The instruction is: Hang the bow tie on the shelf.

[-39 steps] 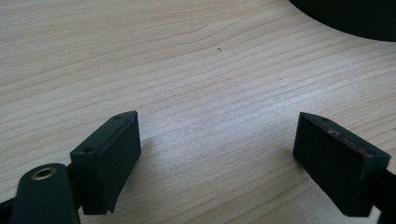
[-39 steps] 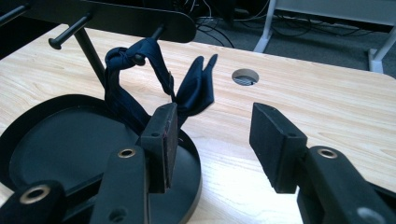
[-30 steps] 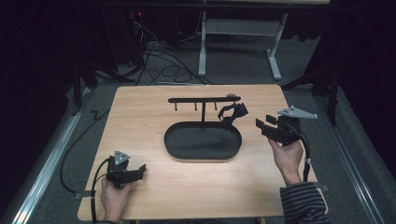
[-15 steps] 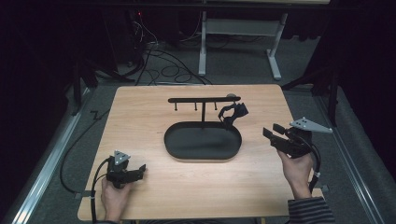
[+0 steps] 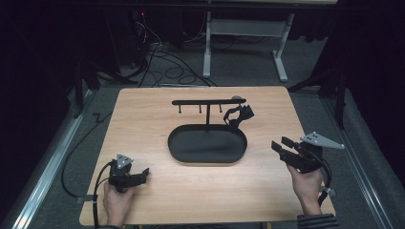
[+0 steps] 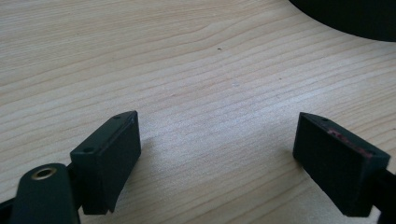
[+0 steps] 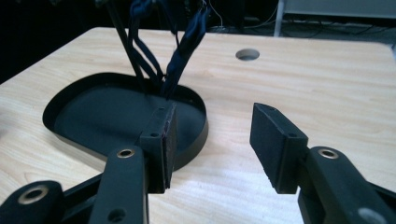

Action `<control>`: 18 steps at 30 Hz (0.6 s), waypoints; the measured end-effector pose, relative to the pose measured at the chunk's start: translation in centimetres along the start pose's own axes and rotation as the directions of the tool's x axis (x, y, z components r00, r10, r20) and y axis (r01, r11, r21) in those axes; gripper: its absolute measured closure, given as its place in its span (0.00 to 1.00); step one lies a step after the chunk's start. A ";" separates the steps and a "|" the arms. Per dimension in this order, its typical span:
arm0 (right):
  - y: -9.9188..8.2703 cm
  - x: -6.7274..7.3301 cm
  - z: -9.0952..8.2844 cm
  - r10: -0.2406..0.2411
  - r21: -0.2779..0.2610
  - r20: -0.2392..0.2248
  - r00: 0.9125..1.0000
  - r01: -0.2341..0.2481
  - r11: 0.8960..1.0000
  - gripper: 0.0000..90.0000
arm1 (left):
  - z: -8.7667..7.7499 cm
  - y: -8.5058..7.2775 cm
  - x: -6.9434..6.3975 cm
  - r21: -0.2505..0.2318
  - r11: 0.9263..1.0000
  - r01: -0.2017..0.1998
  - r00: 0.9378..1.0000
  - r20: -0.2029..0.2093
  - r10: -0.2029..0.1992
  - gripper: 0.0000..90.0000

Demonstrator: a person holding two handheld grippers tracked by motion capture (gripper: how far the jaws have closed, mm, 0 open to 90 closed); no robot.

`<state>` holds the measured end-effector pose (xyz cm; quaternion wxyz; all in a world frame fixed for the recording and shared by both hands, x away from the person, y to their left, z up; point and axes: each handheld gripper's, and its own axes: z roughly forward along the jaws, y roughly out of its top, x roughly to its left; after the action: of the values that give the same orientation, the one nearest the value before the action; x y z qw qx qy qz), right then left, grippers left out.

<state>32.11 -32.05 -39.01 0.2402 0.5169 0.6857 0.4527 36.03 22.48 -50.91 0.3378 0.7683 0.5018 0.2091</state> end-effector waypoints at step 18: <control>-2.7 0.5 0.7 0.028 0.021 -0.027 0.999 -0.027 0.999 0.59 | 0.0 0.0 0.0 -0.001 1.000 0.001 1.000 0.000 -0.001 0.17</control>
<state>31.18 -31.45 -41.61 0.2190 0.5225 0.6864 0.4560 36.03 22.48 -50.91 0.3384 0.7678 0.5023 0.2090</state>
